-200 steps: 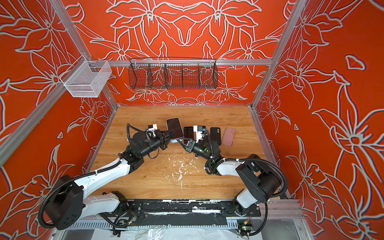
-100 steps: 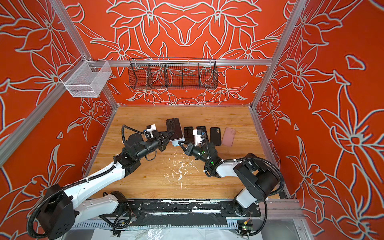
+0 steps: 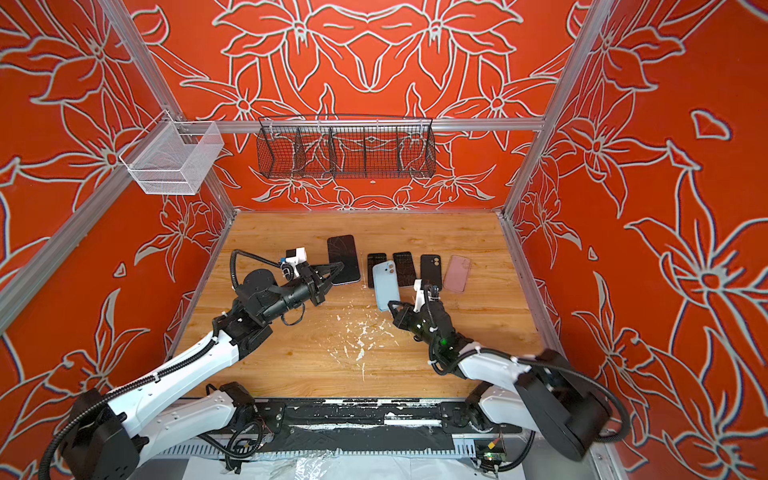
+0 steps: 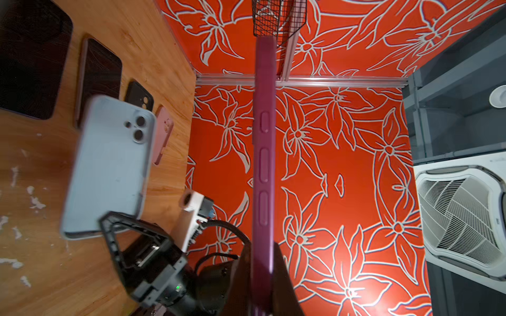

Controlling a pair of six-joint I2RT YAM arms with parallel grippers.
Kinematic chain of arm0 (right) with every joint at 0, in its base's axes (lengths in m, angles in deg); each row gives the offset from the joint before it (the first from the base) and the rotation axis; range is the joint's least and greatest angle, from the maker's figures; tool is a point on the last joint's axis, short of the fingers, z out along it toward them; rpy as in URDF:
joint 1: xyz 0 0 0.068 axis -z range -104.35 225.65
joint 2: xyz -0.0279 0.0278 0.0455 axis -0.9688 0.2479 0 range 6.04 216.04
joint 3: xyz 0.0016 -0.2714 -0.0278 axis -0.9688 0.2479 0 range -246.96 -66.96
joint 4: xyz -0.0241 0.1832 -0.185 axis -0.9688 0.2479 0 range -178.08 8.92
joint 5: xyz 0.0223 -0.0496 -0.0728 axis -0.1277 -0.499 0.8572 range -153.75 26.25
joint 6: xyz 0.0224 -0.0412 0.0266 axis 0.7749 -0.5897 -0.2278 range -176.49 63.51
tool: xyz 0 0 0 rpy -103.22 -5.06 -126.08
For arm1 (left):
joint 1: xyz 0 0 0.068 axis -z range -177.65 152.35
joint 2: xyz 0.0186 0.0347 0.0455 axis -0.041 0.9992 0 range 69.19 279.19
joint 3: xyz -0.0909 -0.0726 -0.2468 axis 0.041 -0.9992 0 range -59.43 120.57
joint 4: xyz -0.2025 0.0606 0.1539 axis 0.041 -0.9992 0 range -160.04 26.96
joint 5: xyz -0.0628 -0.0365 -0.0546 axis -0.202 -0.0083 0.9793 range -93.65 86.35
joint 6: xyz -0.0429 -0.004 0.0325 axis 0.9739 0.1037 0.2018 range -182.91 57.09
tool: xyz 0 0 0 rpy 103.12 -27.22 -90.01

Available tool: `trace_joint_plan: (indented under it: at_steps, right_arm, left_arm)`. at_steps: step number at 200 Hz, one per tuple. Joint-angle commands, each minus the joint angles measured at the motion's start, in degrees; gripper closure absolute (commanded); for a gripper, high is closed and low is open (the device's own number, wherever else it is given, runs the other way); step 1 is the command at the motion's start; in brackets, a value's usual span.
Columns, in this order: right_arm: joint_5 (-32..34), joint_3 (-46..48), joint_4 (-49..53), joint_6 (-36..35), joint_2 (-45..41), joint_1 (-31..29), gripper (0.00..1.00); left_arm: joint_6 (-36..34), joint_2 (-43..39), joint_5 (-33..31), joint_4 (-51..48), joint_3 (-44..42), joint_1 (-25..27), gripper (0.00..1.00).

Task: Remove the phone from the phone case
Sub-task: 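Pull the light blue case away with the right gripper toward the robot, then lower the case with the right gripper while the left sets the phone down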

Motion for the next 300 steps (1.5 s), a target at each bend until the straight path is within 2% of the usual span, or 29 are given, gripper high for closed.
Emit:
trace_joint_plan:
  at_steps: [1, 22, 50, 76, 143, 160, 184, 209, 223, 260, 300]
  right_arm:
    - [2.38, 1.04, 23.19, -3.06, -11.71, 3.57, 1.00]
    - [-1.34, 1.58, 36.26, -3.49, -22.15, 9.50, 1.00]
    - [-4.43, 4.03, 46.19, -3.34, -30.80, 14.81, 1.00]
    - [-8.21, 6.78, 47.61, -3.35, -31.05, 18.05, 1.00]
    - [-10.01, 8.88, 47.91, -5.01, -27.81, 21.00, 1.00]
    - [-10.03, 8.12, 48.26, -5.05, -26.53, 21.34, 0.89]
    - [-9.02, 5.82, 51.03, -4.92, -25.49, 21.44, 0.60]
    - [-6.14, 2.63, 56.04, -5.34, -25.81, 21.48, 0.49]
    - [-4.24, 0.43, 58.91, -6.05, -26.63, 21.43, 0.38]
    - [0.29, -5.37, 63.04, -9.89, -27.24, 21.51, 0.35]
    - [0.52, -9.43, 61.79, -13.66, -22.69, 21.52, 0.33]
  left_arm:
    - [-4.88, -0.24, 2.77, 0.14, 1.81, -2.93, 1.00]
    - [-7.46, 1.35, 5.84, -0.26, 1.97, -5.51, 1.00]
    - [-11.67, 3.03, 7.91, -1.80, 1.88, -8.17, 1.00]
    - [-16.40, 4.85, 9.04, -4.30, 2.47, -9.79, 1.00]
    - [-25.04, 12.07, 9.62, -4.29, 3.62, -11.63, 1.00]
    - [-26.87, 14.06, 9.76, -3.27, 3.96, -11.76, 1.00]
    - [-28.99, 16.99, 9.58, -3.53, 5.23, -11.84, 1.00]
    - [-30.19, 20.61, 9.90, -2.34, 6.22, -11.94, 1.00]
    - [-30.83, 22.64, 10.37, -1.18, 6.60, -11.98, 1.00]
    - [-33.38, 28.27, 10.37, 1.18, 7.54, -12.20, 1.00]
    - [-34.94, 36.65, 10.90, 5.50, 9.06, -12.20, 0.96]
